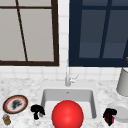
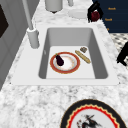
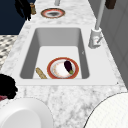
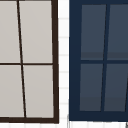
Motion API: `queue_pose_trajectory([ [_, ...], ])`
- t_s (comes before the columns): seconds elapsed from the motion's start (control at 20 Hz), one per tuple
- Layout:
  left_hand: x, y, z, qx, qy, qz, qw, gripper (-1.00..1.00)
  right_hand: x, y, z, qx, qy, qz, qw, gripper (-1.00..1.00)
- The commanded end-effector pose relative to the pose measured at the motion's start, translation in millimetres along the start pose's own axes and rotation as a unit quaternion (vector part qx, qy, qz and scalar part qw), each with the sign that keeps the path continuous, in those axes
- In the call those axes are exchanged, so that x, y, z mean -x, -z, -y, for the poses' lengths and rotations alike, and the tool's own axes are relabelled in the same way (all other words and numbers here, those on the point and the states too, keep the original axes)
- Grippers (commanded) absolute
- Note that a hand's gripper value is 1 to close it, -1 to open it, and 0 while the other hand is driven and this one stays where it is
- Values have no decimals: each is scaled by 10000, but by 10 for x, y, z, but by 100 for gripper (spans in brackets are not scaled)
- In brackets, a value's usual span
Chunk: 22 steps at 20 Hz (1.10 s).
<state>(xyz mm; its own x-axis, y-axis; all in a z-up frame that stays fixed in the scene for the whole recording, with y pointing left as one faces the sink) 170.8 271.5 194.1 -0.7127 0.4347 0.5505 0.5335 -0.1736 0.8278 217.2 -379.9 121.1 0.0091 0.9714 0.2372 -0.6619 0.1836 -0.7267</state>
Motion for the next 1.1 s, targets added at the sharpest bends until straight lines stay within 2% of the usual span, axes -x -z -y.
queue_pose_trajectory([
  [0.0,0,0,0,0,0,0,10000,0,-94,47,11,27,-58,-199,9998,100],
  [0.15,0,0,0,0,0,0,10000,0,-265,-52,197,245,-16,-418,9988,100],
  [0.4,0,0,0,0,0,0,10000,0,-568,-225,408,276,-142,-710,9970,100],
  [0.6,0,0,0,0,0,0,10000,0,-880,-303,534,310,-258,-804,9959,100],
  [0.8,0,0,0,0,0,0,10000,0,-1195,-258,608,344,-387,-848,9951,100],
  [1.05,0,0,0,0,0,0,10000,0,-1568,-35,633,391,-394,-854,9948,100],
])
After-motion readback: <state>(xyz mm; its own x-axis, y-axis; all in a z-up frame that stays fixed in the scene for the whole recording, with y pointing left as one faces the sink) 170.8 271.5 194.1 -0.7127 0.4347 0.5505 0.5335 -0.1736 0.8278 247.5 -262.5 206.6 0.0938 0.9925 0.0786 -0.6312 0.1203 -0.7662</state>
